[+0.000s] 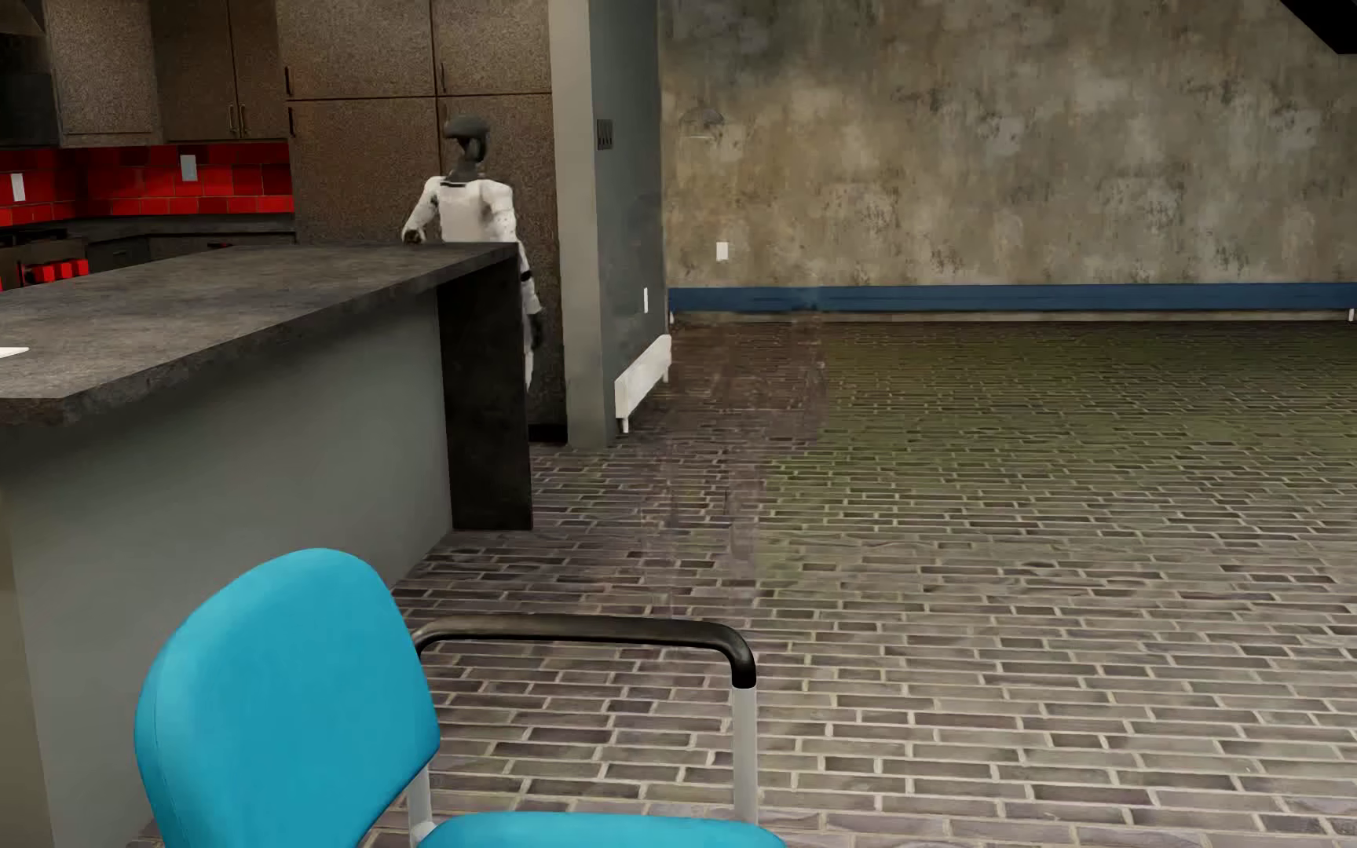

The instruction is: Head to the officechair

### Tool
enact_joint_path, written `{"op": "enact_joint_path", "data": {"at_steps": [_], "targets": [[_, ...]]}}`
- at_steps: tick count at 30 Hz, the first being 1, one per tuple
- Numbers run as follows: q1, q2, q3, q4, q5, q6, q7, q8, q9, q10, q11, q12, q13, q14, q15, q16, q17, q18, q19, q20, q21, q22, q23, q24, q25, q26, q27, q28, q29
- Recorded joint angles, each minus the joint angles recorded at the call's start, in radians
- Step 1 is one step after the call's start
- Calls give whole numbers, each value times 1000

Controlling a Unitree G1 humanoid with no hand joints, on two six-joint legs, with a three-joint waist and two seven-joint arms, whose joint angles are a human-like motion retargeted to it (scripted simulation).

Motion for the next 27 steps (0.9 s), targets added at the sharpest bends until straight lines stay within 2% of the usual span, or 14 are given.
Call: {"op": "enact_joint_path", "data": {"at_steps": [2,5,7,9,11,13,15,17,19,20,22,23,25,27], "targets": [[-31,99,13,-28,-9,-10,0,0,27,-317,-17,-16,-24,53,-56,-1,4,0,0,43,-101,-24,-99,0,0,0,0,0,0],[-59,201,-23,-28,-23,-18,0,0,38,-646,-20,-52,-25,263,-97,19,16,0,0,187,-143,-81,-172,0,0,0,0,0,0],[-54,286,-38,-28,-54,-31,0,0,53,-637,-21,-75,15,292,-84,45,21,0,0,280,-101,-112,-143,0,0,0,0,0,0],[-42,329,-43,-36,-95,-46,0,0,30,-562,-10,-94,76,353,0,63,20,0,0,330,0,-109,-32,0,0,0,0,0,0],[36,241,-48,-46,-146,-76,0,0,18,-516,180,-124,127,255,215,77,27,0,0,310,163,-71,131,0,0,0,0,0,0],[90,-67,-70,-47,-150,-101,0,0,-1,-520,600,-147,117,136,368,89,6,0,0,318,346,-90,196,0,0,0,0,0,0],[115,-323,-163,-29,-84,-83,0,0,-21,-543,791,-171,135,70,353,90,-21,0,0,328,276,-112,158,0,0,0,0,0,0],[221,-431,-224,-24,-27,-68,0,0,-14,-591,602,-186,172,30,373,98,-30,0,0,348,178,-138,97,0,0,0,0,0,0],[360,-406,-282,-70,-37,-93,0,0,20,-641,250,-174,207,-11,515,109,-6,0,0,408,108,-170,59,0,0,0,0,0,0],[399,-392,-305,-89,-41,-107,0,0,28,-644,122,-178,217,-37,514,115,14,0,0,420,103,-178,50,0,0,0,0,0,0],[468,-362,-316,-125,-38,-120,0,0,30,-646,45,-195,234,-79,234,117,54,0,0,420,131,-186,40,0,0,0,0,0,0],[497,-356,-311,-135,-39,-118,0,0,23,-637,64,-190,244,-89,202,110,65,0,0,427,149,-196,36,0,0,0,0,0,0],[513,-351,-315,-126,-33,-93,0,0,-23,-596,79,-146,262,-79,213,88,76,0,0,442,170,-221,45,0,0,0,0,0,0],[453,-324,-285,-64,17,-41,0,0,-47,-426,59,-123,237,34,254,56,73,0,0,369,201,-172,97,0,0,0,0,0,0]]}}
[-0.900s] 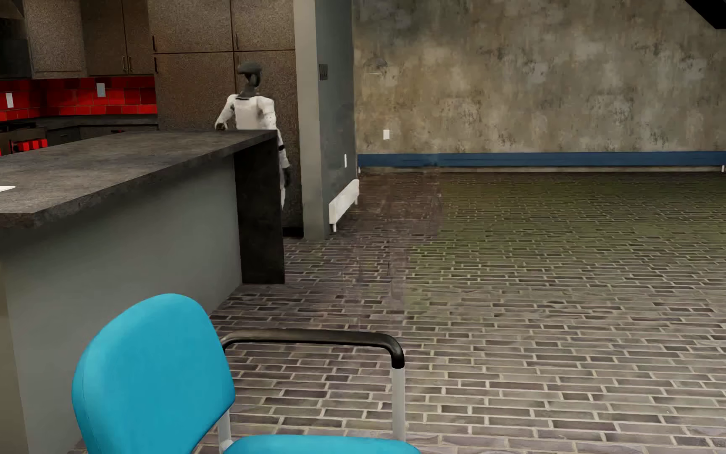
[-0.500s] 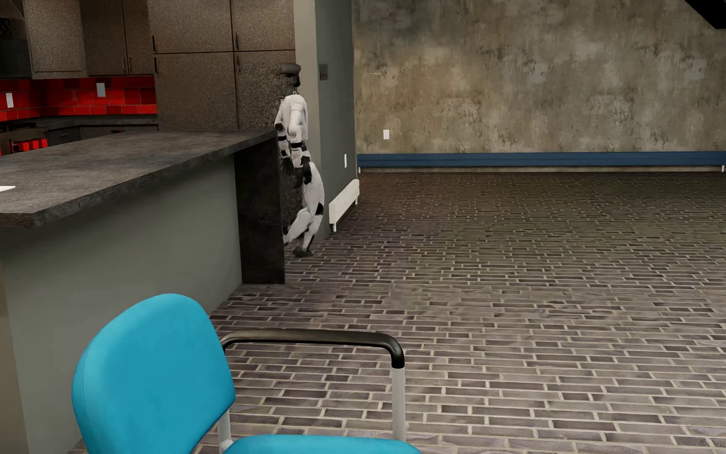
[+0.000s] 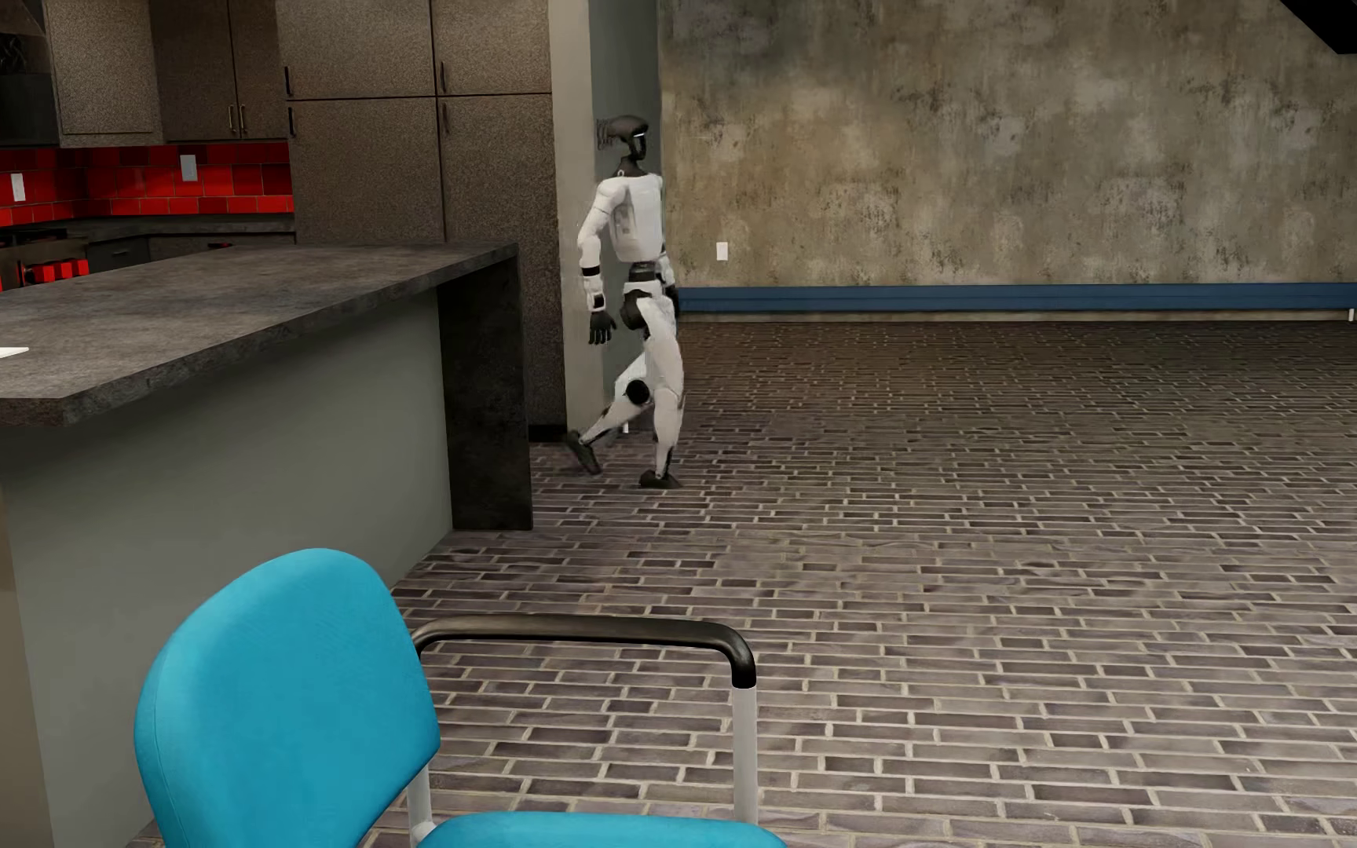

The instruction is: Head to the officechair

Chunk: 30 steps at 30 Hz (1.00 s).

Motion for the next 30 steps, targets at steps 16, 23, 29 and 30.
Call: {"op": "enact_joint_path", "data": {"at_steps": [16,23,29,30], "targets": [[-541,571,280,-60,-49,12,0,0,95,-190,-82,8,-210,212,-301,27,-48,0,0,2,-131,32,-89,0,0,0,0,0,0],[-389,171,284,-18,-112,-109,0,0,32,-114,557,-18,-63,-19,158,37,-45,0,0,-38,146,63,56,0,0,0,0,0,0],[-75,-146,86,2,-27,-27,0,0,67,-231,300,-57,-69,-90,179,-3,-22,0,0,35,-293,-20,-129,0,0,0,0,0,0],[-21,-122,68,-7,-27,-28,0,0,84,-237,131,-64,-69,-99,175,3,-11,0,0,51,-304,-28,-148,0,0,0,0,0,0]]}}
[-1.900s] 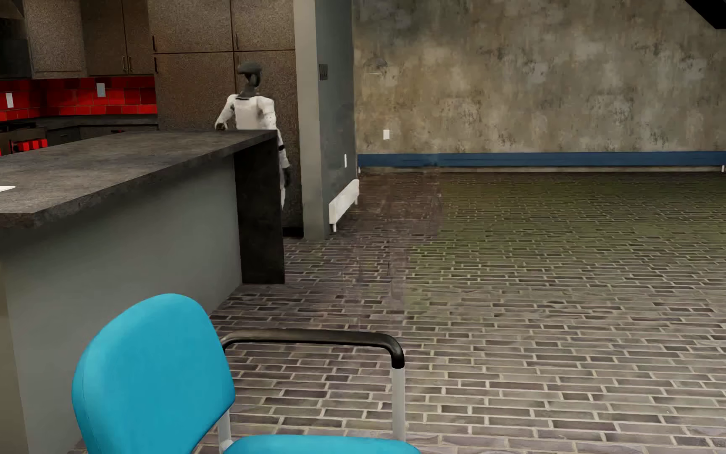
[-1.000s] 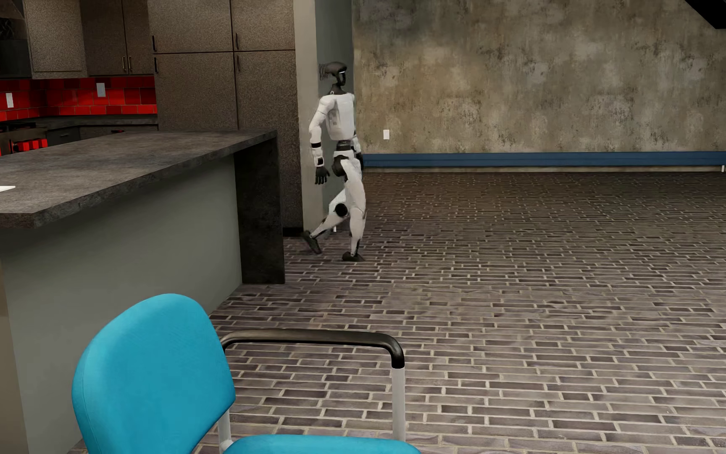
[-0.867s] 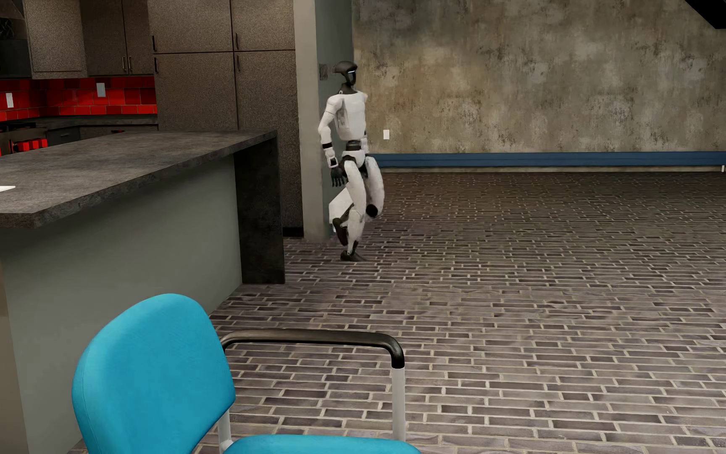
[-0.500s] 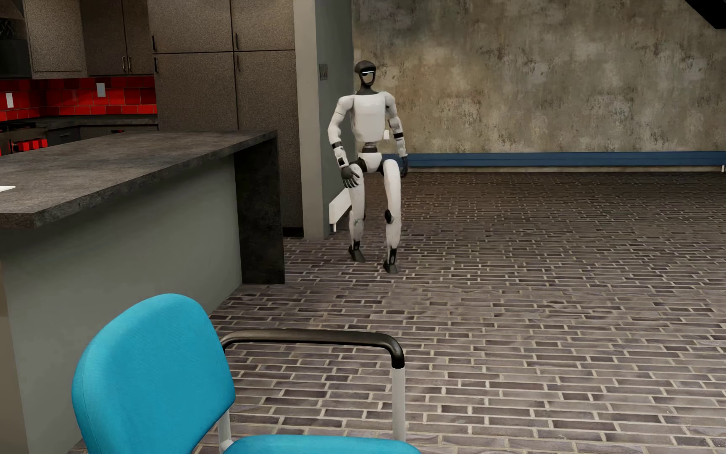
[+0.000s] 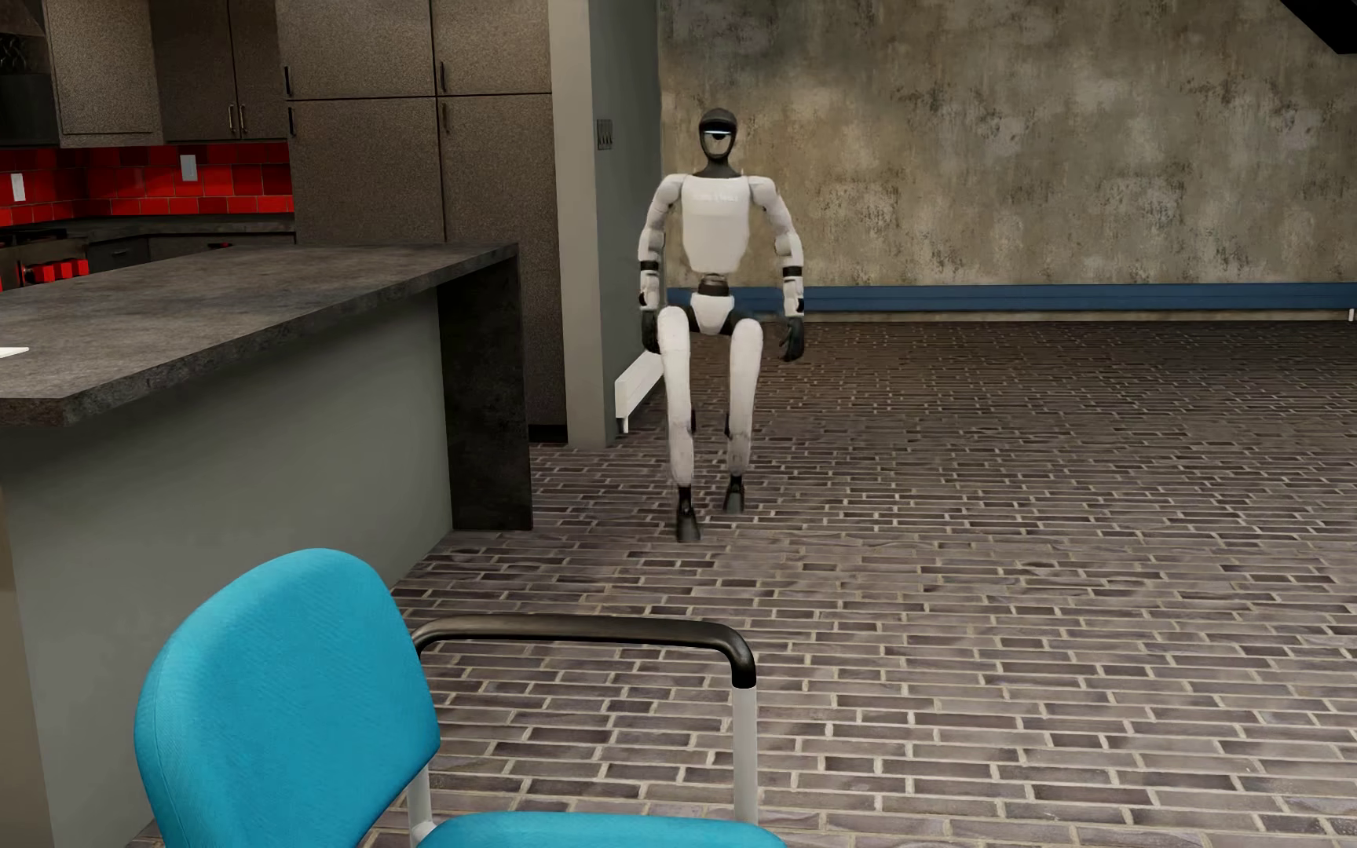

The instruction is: Head to the officechair

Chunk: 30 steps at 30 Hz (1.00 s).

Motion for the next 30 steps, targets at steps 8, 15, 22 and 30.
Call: {"op": "enact_joint_path", "data": {"at_steps": [8,15,22,30], "targets": [[41,21,18,115,12,107,0,0,-68,299,-76,141,38,331,-53,-26,-21,0,0,10,287,17,212,0,0,0,0,0,0],[-473,538,241,115,-13,39,0,0,7,583,-179,180,-135,5,-523,-34,-74,0,0,-298,207,169,137,0,0,0,0,0,0],[-495,804,262,59,-79,-8,0,0,33,95,-203,134,-177,281,-455,-27,-75,0,0,-190,-102,91,-158,0,0,0,0,0,0],[-178,116,90,-3,-99,-39,0,0,-22,9,461,-11,-16,130,3,29,-27,0,0,59,303,1,107,0,0,0,0,0,0]]}}
